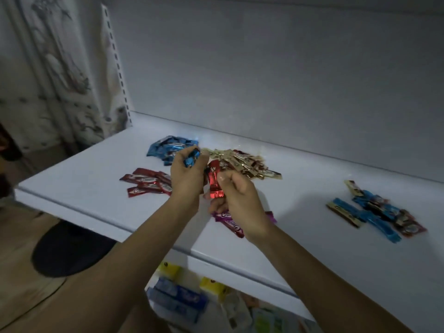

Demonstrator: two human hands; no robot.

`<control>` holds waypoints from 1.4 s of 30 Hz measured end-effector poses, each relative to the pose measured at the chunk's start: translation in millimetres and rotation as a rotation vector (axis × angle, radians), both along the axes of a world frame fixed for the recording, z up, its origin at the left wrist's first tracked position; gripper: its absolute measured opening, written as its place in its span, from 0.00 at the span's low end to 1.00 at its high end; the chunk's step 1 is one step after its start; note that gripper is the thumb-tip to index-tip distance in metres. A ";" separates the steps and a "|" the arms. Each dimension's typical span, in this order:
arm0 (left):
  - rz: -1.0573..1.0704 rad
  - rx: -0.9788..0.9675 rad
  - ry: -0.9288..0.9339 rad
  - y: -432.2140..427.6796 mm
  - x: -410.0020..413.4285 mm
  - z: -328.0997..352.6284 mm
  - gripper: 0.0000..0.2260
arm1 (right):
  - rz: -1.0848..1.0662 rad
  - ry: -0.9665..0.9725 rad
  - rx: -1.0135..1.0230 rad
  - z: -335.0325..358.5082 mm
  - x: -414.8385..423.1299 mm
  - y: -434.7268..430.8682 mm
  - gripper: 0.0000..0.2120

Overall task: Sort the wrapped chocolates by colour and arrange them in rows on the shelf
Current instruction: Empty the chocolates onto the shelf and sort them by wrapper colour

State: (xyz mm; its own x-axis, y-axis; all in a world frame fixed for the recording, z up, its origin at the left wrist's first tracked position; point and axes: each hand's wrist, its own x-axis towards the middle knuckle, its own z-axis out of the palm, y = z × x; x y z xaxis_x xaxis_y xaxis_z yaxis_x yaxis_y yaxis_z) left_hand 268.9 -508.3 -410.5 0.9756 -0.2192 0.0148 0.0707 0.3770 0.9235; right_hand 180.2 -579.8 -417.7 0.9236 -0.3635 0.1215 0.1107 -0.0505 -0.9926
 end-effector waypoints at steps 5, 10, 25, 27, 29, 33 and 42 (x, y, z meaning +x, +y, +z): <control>0.172 0.232 -0.250 48.5 20.0 -22.0 0.09 | -0.036 0.066 -0.222 -4.5 12.3 7.7 0.09; 0.300 0.453 -0.450 91.9 52.9 -33.8 0.05 | -0.193 0.077 -0.840 -11.3 42.9 3.6 0.10; 0.430 0.346 -0.307 108.5 72.1 -46.6 0.05 | -0.040 0.029 -1.267 -39.1 121.7 53.3 0.14; 0.438 0.318 -0.282 106.8 73.7 -47.2 0.05 | -0.063 0.082 -1.196 -42.9 122.4 53.6 0.18; 0.448 0.310 -0.276 105.8 74.2 -48.2 0.05 | -0.020 0.140 -1.157 -44.7 124.6 56.1 0.19; 0.436 0.344 -0.298 104.9 72.0 -46.6 0.05 | 0.071 0.176 -1.098 -42.4 132.0 66.6 0.19; 0.246 0.101 -0.212 86.2 46.5 -19.6 0.07 | 0.062 -0.062 -0.311 -10.2 86.4 71.0 0.09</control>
State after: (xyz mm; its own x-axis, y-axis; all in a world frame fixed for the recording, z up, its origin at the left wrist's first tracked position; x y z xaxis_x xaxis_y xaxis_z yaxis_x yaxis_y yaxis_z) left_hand 315.4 -422.1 -430.1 0.9770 0.0120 0.2128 -0.2083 0.2647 0.9415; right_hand 266.6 -508.8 -427.9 0.9303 -0.2432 0.2745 0.1826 -0.3419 -0.9218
